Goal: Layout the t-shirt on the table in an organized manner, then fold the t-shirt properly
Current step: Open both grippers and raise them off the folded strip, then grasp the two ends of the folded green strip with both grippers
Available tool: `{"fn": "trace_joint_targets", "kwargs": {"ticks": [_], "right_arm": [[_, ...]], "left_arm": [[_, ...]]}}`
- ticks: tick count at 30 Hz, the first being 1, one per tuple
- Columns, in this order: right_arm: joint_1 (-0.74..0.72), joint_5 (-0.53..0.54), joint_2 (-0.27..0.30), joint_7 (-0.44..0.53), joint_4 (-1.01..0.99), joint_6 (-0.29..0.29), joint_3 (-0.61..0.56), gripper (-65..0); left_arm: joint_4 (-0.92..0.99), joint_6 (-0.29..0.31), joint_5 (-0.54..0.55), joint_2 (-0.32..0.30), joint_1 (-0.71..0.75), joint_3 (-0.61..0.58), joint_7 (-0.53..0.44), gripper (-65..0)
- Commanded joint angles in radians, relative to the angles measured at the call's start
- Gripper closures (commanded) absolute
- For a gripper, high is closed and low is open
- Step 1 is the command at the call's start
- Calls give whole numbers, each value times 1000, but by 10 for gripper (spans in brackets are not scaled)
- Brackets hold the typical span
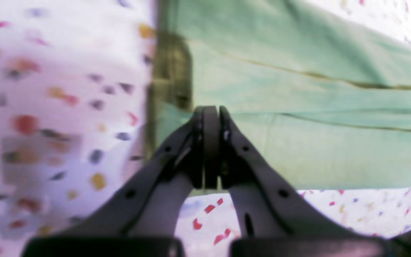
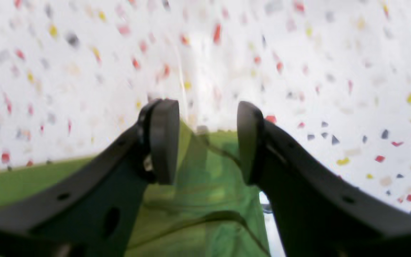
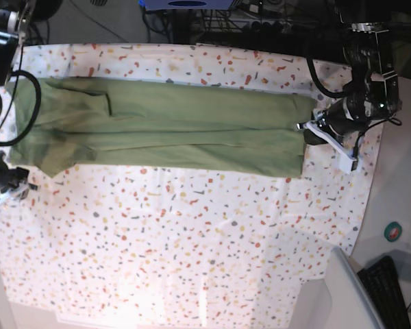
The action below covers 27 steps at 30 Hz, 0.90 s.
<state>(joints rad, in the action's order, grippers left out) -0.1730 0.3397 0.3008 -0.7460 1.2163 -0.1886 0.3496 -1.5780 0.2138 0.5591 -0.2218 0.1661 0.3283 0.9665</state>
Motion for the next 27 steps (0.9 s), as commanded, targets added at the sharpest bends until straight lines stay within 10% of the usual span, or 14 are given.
{"fn": "trace_joint_targets", "kwargs": {"ticks": [1,11,27], "right_arm": [[-58,3,21,12,-51,-10,-13,-266],[-260,3,27,158,-479,-96,-298,-308],[-257,-152,39,161,-488,-94,-294,-383]], "left_arm": [[-31,8,16,-9,-1,24,4,0],[-32,9,16,-51,63,147,7,0],[-34,9,14,-61,83,140,6,0]]}}
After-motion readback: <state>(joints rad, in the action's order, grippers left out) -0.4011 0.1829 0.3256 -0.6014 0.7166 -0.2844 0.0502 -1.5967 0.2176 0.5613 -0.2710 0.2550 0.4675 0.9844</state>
